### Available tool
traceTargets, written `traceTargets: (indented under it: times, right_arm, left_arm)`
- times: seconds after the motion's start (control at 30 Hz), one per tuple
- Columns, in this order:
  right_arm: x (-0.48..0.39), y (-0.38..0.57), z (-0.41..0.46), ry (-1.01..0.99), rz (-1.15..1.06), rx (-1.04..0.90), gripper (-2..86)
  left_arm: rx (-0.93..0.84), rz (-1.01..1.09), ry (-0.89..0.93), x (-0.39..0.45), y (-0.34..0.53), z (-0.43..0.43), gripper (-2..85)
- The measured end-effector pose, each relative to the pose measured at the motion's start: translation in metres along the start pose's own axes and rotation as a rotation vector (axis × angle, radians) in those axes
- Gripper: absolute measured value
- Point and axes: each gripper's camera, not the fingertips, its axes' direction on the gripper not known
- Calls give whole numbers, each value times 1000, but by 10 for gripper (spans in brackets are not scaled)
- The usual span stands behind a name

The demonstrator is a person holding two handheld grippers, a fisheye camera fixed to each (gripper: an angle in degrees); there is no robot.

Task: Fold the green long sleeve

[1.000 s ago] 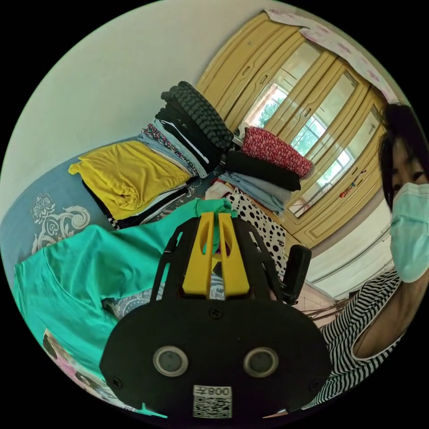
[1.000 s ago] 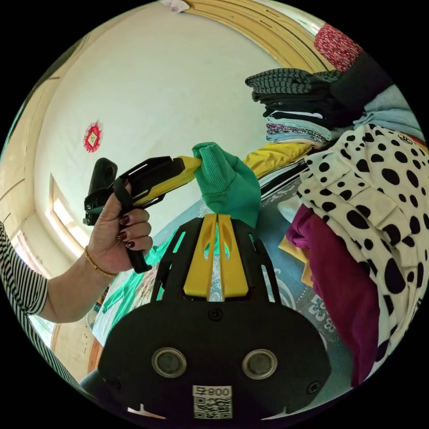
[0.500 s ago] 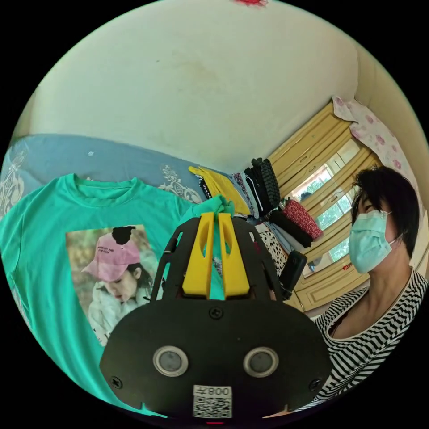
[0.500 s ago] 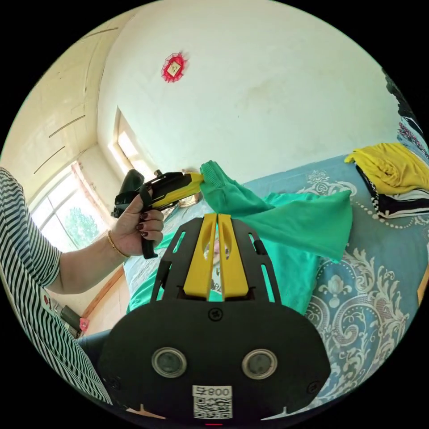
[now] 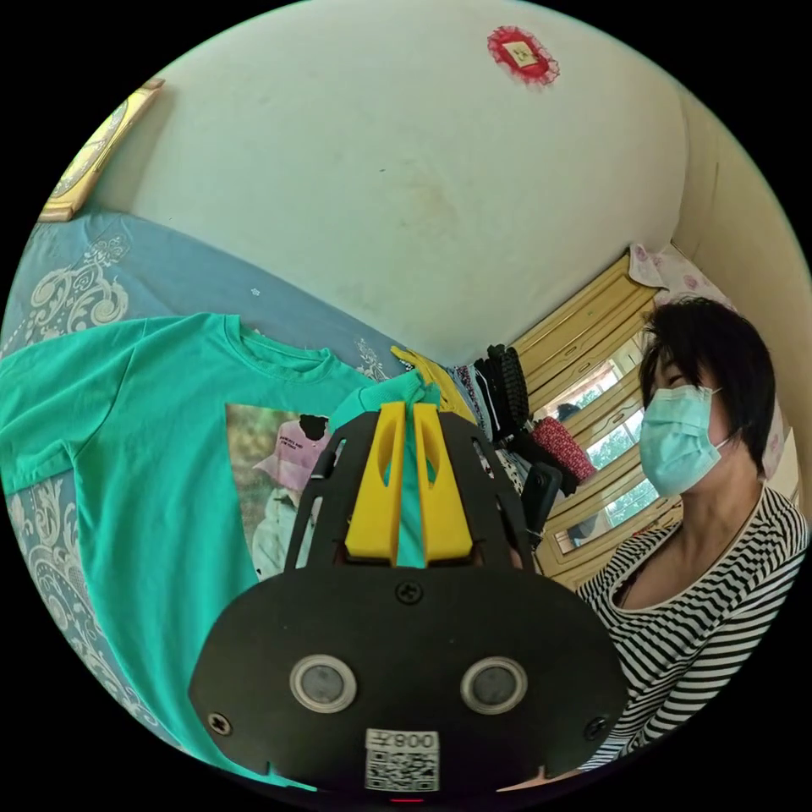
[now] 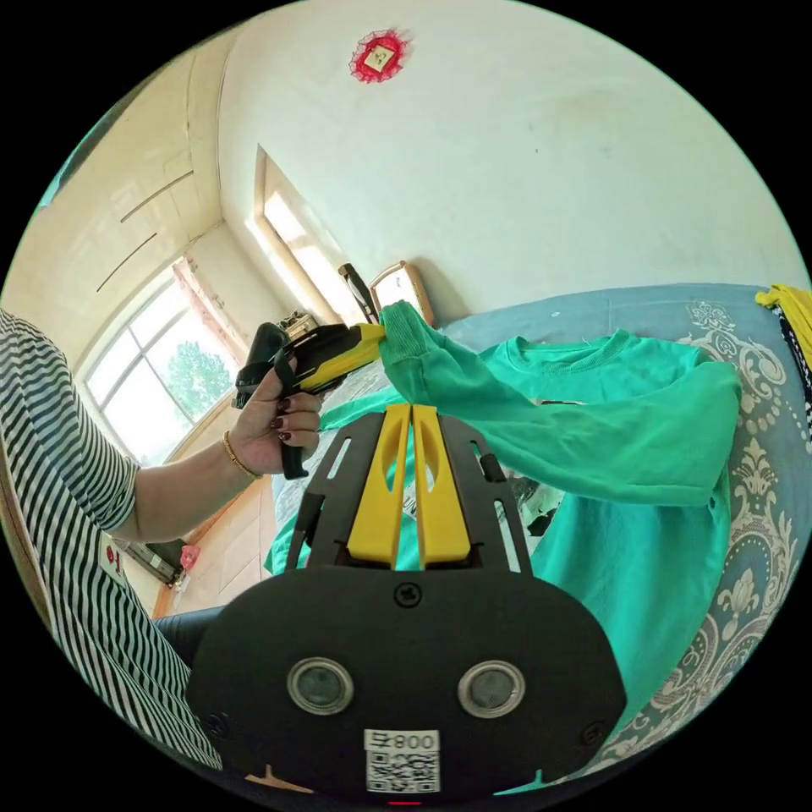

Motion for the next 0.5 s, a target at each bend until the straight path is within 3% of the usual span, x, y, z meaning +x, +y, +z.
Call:
traceTargets:
  times: [0.27,0.5]
  right_arm:
    - [-40,-89,98,8,-111,-69,2]
    - [-41,-128,243,17,-90,-286,2]
  left_arm:
    - [63,61,-66,-43,-6,-65,21]
    - [28,-76,-136,-130,14,-97,23]
